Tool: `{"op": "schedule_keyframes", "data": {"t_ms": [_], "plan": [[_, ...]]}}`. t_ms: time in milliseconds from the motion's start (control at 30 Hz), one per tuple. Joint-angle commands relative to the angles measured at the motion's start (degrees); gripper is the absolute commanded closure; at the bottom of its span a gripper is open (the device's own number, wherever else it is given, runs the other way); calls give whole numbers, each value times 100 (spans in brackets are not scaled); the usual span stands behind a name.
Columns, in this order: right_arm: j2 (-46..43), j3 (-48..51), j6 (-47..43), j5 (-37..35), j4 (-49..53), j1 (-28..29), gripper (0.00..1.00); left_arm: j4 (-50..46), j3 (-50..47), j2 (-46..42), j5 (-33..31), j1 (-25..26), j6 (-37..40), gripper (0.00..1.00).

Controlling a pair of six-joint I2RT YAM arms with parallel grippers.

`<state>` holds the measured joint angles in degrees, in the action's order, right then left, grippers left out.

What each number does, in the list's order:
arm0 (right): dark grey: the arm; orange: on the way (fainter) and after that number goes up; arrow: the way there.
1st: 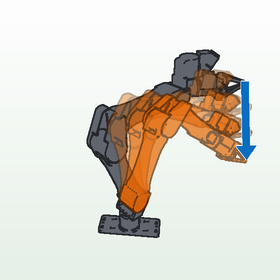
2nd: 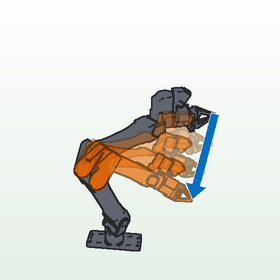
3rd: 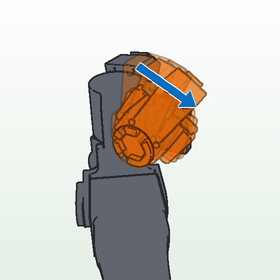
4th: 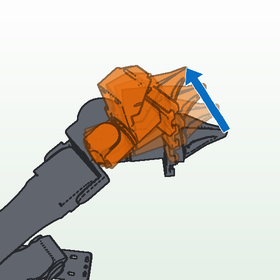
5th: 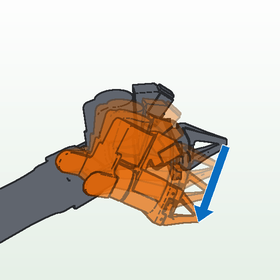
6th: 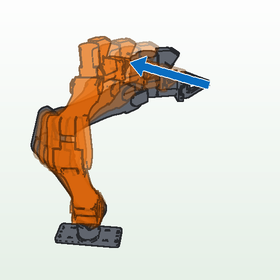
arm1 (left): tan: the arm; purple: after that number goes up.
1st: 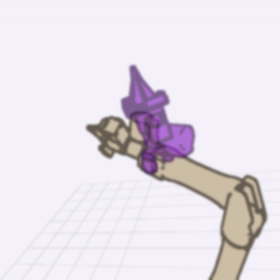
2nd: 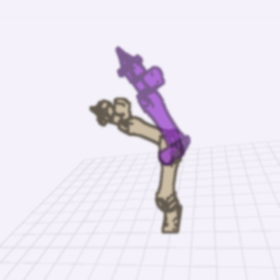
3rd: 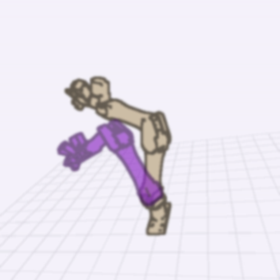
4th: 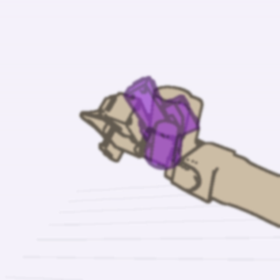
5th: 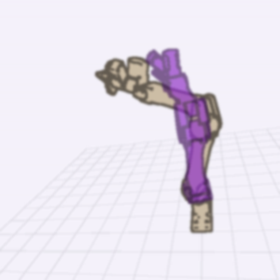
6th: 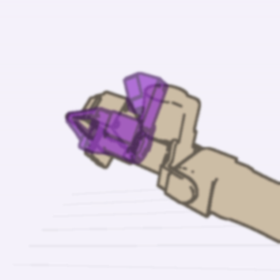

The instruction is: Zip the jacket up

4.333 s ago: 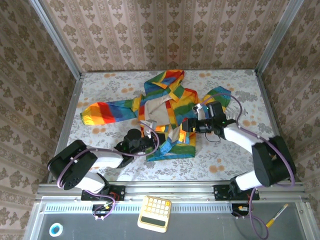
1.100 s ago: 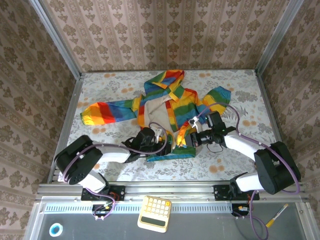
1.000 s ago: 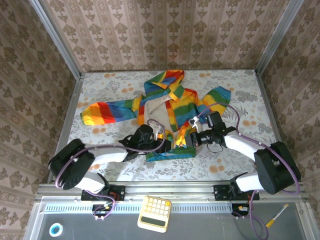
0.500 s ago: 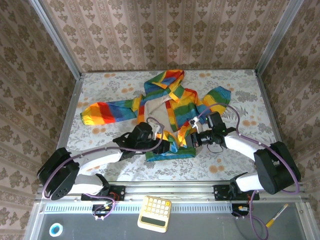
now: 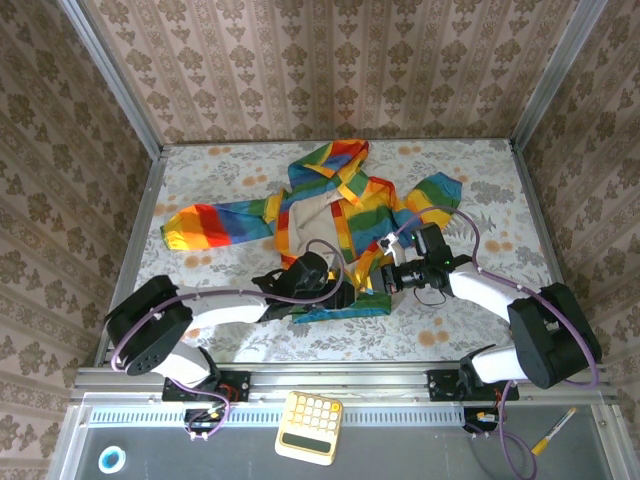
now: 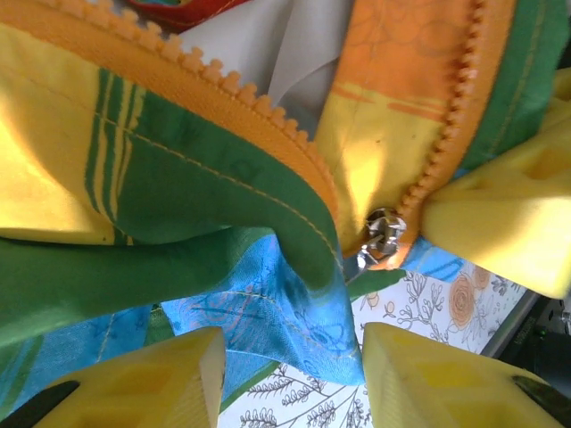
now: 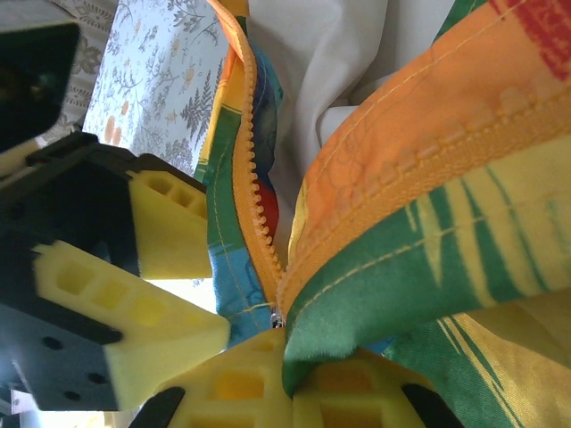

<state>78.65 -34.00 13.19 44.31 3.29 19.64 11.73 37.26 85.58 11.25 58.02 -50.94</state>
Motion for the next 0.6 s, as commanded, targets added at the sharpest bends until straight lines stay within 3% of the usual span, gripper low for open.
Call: {"op": "schedule_keyframes", "data": {"t_ms": [0, 300, 433, 500, 567], "plan": [[-51, 121, -89, 51, -71, -30, 100, 380, 194, 152, -27, 58, -238, 56], [-122, 78, -168, 42, 71, -39, 100, 536, 238, 367, 62, 12, -228, 57], [-153, 34, -176, 42, 121, -39, 100, 573, 212, 425, 121, -20, -241, 62], [-186, -5, -185, 43, 165, -45, 100, 593, 180, 403, 175, -43, -224, 76], [-237, -69, -211, 55, 268, -48, 100, 655, 89, 309, 232, -89, -108, 98]]}}
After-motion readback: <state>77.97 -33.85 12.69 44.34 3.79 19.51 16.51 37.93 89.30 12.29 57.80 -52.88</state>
